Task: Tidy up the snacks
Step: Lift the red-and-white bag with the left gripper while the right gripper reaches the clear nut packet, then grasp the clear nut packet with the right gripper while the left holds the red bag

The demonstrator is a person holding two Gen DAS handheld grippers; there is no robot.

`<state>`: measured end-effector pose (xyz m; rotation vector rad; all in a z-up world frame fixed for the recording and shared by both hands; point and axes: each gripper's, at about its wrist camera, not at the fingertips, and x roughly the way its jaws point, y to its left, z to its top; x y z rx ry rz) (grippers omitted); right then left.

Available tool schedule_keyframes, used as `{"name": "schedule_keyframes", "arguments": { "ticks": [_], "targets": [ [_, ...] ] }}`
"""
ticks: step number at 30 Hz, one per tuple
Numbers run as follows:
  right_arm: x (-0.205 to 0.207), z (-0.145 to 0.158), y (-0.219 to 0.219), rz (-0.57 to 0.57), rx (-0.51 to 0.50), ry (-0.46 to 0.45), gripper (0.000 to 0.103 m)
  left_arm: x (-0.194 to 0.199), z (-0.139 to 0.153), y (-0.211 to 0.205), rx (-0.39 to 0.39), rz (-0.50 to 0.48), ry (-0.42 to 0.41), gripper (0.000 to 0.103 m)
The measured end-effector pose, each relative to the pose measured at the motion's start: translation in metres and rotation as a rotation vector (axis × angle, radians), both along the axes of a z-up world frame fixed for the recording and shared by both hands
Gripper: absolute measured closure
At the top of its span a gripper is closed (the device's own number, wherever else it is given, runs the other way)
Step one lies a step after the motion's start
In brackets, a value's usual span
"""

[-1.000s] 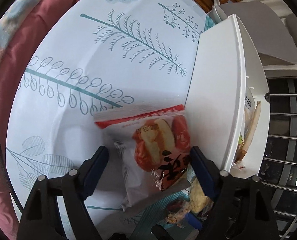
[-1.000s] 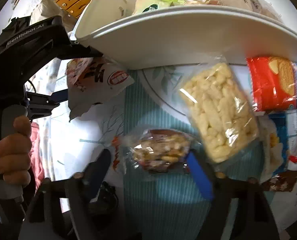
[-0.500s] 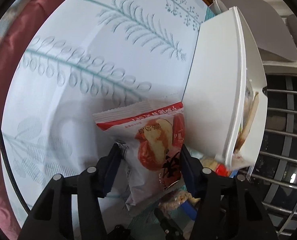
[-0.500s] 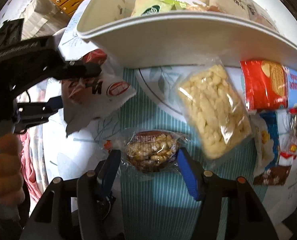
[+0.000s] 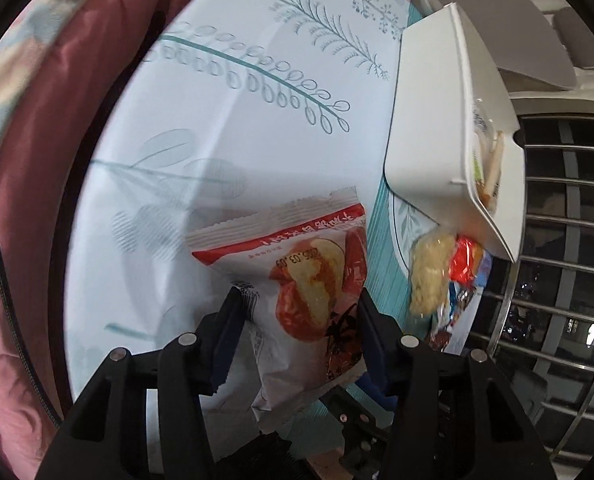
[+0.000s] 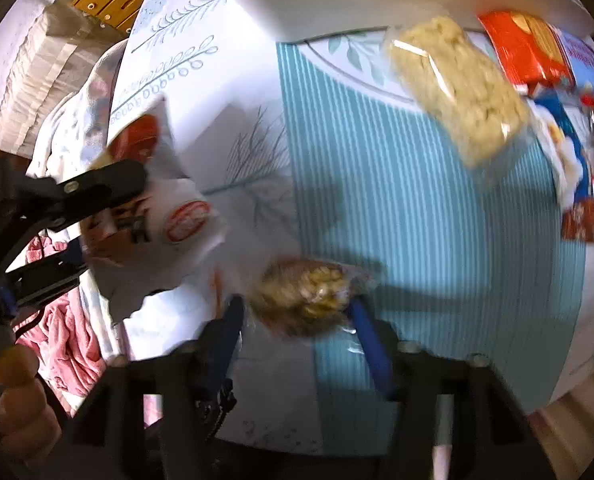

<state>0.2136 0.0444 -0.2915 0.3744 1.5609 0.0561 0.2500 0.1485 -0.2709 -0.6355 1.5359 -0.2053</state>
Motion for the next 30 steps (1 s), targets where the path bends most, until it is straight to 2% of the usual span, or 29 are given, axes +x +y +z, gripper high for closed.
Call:
{"name": "schedule_keyframes", "arguments": {
  "ticks": [4, 7, 13, 21, 24, 26, 30],
  "targets": [
    [-0.01, 0.011, 0.006, -0.009, 0.016, -0.04, 0.089, -0.017, 0.022, 0.023, 0.011, -0.006, -0.052, 0.051],
    [-0.021, 0.012, 0.005, -0.013, 0.037, -0.064, 0.095, -0.025, 0.037, 0.033, 0.021, -0.012, -0.099, 0.051],
    [-0.034, 0.012, 0.003, -0.068, 0.07, -0.095, 0.096, -0.037, 0.062, 0.041, 0.055, -0.04, -0.187, 0.051],
    [-0.045, 0.025, -0.016, -0.171, 0.097, -0.163, 0.095, -0.051, 0.078, 0.036, 0.067, -0.101, -0.226, 0.051],
    [-0.048, 0.026, -0.02, -0.198, 0.1, -0.168, 0.09, -0.054, 0.082, 0.034, 0.063, -0.119, -0.238, 0.051],
    [-0.052, 0.027, -0.022, -0.216, 0.096, -0.175, 0.072, -0.055, 0.083, 0.032, 0.06, -0.128, -0.244, 0.051],
    [-0.056, 0.025, -0.024, -0.255, 0.106, -0.17, 0.052, -0.056, 0.087, 0.033, 0.054, -0.139, -0.26, 0.051]
  ]
}}
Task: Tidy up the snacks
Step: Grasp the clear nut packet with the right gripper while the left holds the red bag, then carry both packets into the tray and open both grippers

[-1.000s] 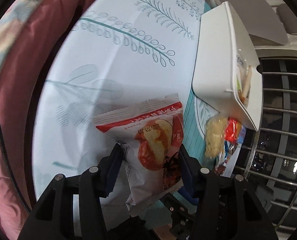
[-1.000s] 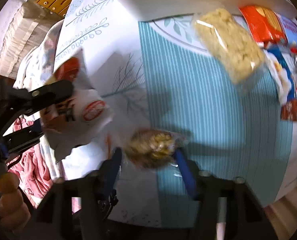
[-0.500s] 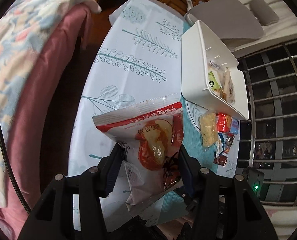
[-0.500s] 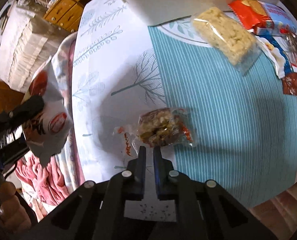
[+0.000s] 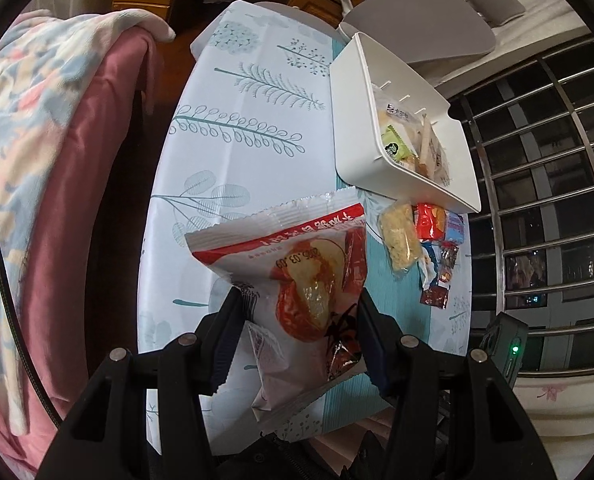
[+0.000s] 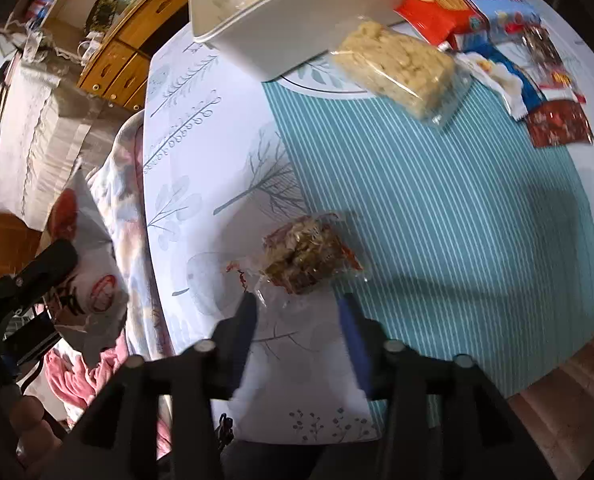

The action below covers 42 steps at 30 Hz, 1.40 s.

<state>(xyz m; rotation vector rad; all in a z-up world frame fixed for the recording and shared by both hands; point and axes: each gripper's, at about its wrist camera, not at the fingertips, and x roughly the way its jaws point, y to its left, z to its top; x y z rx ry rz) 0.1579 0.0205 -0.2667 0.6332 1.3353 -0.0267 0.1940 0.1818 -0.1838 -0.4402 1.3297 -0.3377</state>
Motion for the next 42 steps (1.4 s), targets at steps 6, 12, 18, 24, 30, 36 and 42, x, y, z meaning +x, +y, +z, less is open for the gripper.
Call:
{"name": "schedule_keyframes", "arguments": {
  "ticks": [6, 12, 18, 24, 30, 36, 42],
  "targets": [
    [0.004, -0.011, -0.001, -0.052, 0.004, 0.037, 0.031, 0.002, 0.002, 0.001, -0.001, -0.021, -0.008, 0.051],
    [0.02, -0.021, 0.006, -0.054, -0.05, 0.075, 0.026, 0.005, 0.004, 0.003, 0.014, -0.041, -0.02, 0.051],
    [0.039, -0.032, 0.012, -0.079, -0.1, 0.135, 0.026, 0.01, 0.005, 0.018, 0.022, -0.026, -0.022, 0.051],
    [0.06, -0.034, 0.024, -0.063, -0.195, 0.165, 0.029, 0.016, 0.008, 0.035, 0.021, 0.012, -0.032, 0.051],
    [0.073, -0.03, 0.027, -0.045, -0.262, 0.186, 0.045, 0.018, 0.004, 0.043, 0.032, 0.027, -0.024, 0.051],
    [0.077, -0.029, 0.019, -0.019, -0.219, 0.216, 0.049, 0.023, 0.006, 0.041, 0.047, 0.058, -0.026, 0.051],
    [0.08, -0.023, -0.015, -0.005, -0.144, 0.269, 0.052, 0.035, 0.012, 0.021, 0.082, 0.066, -0.023, 0.051]
  ]
}}
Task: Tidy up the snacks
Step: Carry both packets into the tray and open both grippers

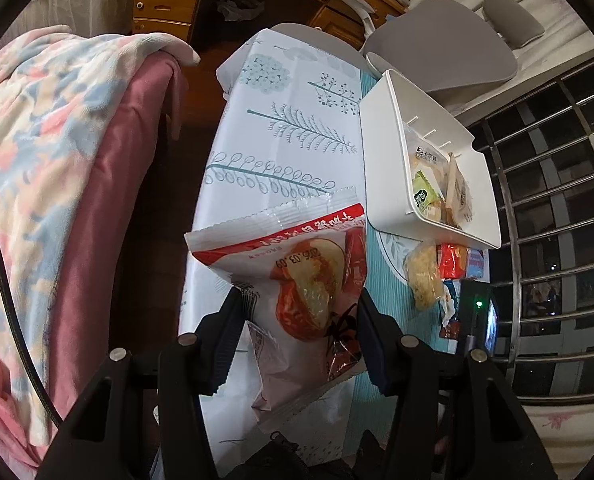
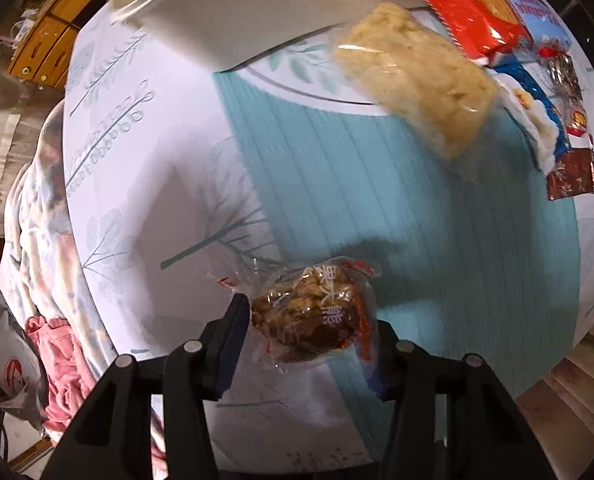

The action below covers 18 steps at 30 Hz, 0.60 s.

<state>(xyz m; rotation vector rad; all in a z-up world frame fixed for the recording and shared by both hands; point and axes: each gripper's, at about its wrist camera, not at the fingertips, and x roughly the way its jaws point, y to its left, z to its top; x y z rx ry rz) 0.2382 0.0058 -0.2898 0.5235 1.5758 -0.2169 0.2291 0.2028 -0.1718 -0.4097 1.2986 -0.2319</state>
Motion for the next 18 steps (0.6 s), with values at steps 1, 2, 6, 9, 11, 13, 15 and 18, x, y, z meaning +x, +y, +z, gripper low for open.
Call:
{"name": "schedule_keyframes", "arguments": {
  "ticks": [1, 2, 6, 9, 11, 13, 15, 18],
  "targets": [
    [-0.001, 0.001, -0.009, -0.008, 0.007, 0.013, 0.053, 0.002, 0.002, -0.004, 0.003, -0.001, 0.0, 0.051],
    [-0.001, 0.003, -0.018, -0.018, 0.016, 0.024, 0.053, 0.003, 0.004, -0.008, 0.006, 0.0, -0.001, 0.051],
    [-0.008, 0.011, -0.055, -0.044, 0.063, 0.05, 0.053, 0.015, 0.019, -0.032, 0.008, -0.008, -0.018, 0.051],
    [-0.012, 0.023, -0.083, -0.056, 0.098, 0.051, 0.053, 0.024, 0.026, -0.05, 0.014, -0.016, -0.023, 0.051],
    [-0.013, 0.035, -0.105, -0.061, 0.105, 0.037, 0.053, 0.031, 0.029, -0.063, 0.006, -0.019, -0.012, 0.051],
    [-0.012, 0.049, -0.125, -0.067, 0.11, 0.013, 0.053, 0.038, 0.034, -0.076, -0.008, -0.019, -0.007, 0.051],
    [-0.01, 0.065, -0.142, -0.071, 0.104, -0.024, 0.053, 0.044, 0.04, -0.092, -0.009, -0.023, -0.009, 0.051],
    [-0.003, 0.09, -0.166, -0.067, 0.088, -0.093, 0.053, 0.056, 0.048, -0.113, -0.012, -0.031, -0.011, 0.051]
  ]
}}
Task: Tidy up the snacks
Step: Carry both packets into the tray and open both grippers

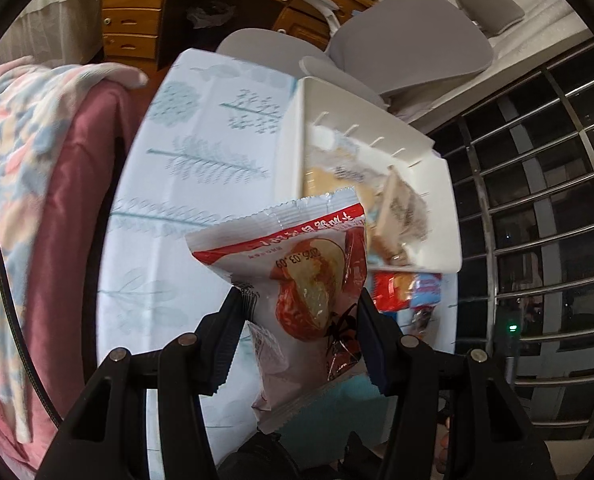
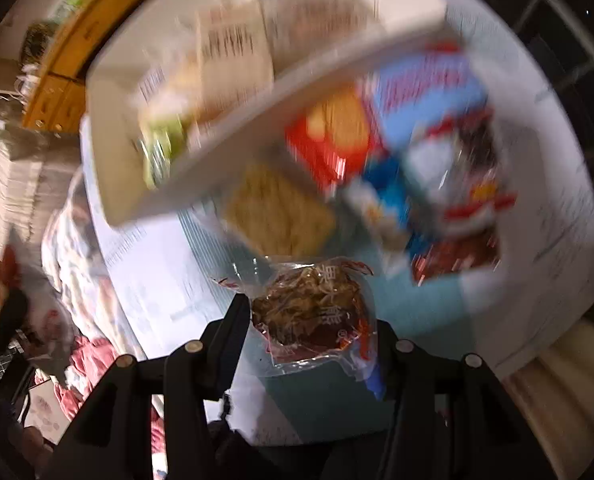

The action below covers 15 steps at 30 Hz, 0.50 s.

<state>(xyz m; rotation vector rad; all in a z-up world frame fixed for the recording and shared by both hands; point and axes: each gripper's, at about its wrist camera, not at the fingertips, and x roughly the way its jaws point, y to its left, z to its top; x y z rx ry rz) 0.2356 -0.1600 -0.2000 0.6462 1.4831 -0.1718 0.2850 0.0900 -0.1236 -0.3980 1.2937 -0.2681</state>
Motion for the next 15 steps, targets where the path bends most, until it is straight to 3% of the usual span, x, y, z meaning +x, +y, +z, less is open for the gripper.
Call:
{"name": "schedule_keyframes", "arguments": {
  "ticks": [8, 15],
  "targets": [
    [0.029, 0.059, -0.046, 0.056, -0.101, -0.257, 0.052, 0.033, 0.027, -0.06, 0.021, -0.018, -0.099, 0.05],
    [0.059, 0.075, -0.046, 0.16, -0.15, -0.449, 0.052, 0.057, 0.044, -0.097, 0.039, 0.011, -0.205, 0.05]
  ]
}}
